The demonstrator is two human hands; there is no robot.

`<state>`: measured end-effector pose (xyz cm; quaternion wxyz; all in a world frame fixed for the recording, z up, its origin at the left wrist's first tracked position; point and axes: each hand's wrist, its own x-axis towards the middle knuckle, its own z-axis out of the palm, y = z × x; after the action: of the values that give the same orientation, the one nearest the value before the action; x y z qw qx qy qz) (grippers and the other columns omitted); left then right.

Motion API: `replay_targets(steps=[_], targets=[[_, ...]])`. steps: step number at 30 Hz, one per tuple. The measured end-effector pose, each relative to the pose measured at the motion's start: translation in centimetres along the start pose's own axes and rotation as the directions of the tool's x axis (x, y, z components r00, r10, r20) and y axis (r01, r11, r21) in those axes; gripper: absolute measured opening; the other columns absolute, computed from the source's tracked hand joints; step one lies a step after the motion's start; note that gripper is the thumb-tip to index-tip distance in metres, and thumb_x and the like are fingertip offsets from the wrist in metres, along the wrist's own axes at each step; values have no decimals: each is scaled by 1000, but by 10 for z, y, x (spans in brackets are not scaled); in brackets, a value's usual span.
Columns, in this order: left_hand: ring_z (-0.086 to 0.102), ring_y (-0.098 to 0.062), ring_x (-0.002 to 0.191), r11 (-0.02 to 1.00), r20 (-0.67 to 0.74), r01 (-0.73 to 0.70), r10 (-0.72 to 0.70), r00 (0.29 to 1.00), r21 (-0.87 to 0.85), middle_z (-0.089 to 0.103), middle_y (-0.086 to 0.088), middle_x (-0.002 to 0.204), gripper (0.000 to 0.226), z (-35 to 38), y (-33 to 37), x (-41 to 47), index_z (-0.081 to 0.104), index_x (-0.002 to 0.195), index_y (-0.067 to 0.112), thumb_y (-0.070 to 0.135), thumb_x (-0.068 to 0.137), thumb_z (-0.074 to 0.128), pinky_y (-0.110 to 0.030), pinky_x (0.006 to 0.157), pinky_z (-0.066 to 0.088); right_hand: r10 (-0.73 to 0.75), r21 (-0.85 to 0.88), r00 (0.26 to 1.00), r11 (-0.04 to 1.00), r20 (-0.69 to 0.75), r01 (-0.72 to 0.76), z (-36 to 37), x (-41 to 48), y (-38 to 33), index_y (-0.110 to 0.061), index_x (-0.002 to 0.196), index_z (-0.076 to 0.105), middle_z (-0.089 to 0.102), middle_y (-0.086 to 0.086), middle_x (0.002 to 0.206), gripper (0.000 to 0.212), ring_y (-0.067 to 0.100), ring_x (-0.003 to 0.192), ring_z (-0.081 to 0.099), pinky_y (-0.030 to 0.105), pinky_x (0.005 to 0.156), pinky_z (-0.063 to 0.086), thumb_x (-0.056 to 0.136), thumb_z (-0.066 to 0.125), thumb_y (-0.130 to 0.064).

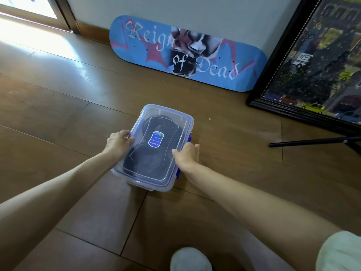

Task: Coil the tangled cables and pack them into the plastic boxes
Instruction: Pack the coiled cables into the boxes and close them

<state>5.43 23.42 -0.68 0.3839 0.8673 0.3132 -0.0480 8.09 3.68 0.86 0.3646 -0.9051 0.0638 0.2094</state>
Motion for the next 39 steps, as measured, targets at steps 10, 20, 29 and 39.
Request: replay_targets(steps=[10, 20, 29, 39], targets=[[58, -33, 107, 986, 60, 84, -76, 995, -146, 58, -14, 124, 40, -3, -7, -3, 56, 127, 19, 32, 90, 57, -48, 94, 49, -253, -592, 923, 711, 289, 380, -26, 9, -27, 4, 148, 18, -1, 23, 159, 99, 30, 148, 6, 36, 118, 12, 81, 73, -44], [68, -27, 75, 853, 302, 357, -250, 920, -381, 72, -15, 92, 52, -17, -20, -11, 70, 100, 1, 46, 76, 73, -37, 75, 58, -232, -647, 930, 669, 285, 366, -18, 12, -25, 0, 152, 5, -8, 20, 160, 115, 26, 149, -3, 37, 120, 5, 76, 72, -54], [57, -18, 93, 989, 102, 22, -8, 995, -143, 61, -1, 110, 33, -10, -3, -18, 55, 122, 15, 35, 97, 48, -35, 79, 48, -248, -623, 930, 692, 271, 366, -18, 13, -22, -2, 152, 4, -9, 18, 160, 115, 25, 149, -3, 37, 120, 8, 75, 74, -53], [47, -14, 101, 988, 38, -66, 72, 997, -137, 53, -8, 131, 40, -6, -3, -22, 47, 135, 12, 30, 100, 42, -30, 80, 41, -275, -588, 923, 712, 268, 383, -19, 13, -19, -3, 152, 6, -8, 17, 160, 114, 25, 149, -3, 38, 120, 10, 75, 74, -53]])
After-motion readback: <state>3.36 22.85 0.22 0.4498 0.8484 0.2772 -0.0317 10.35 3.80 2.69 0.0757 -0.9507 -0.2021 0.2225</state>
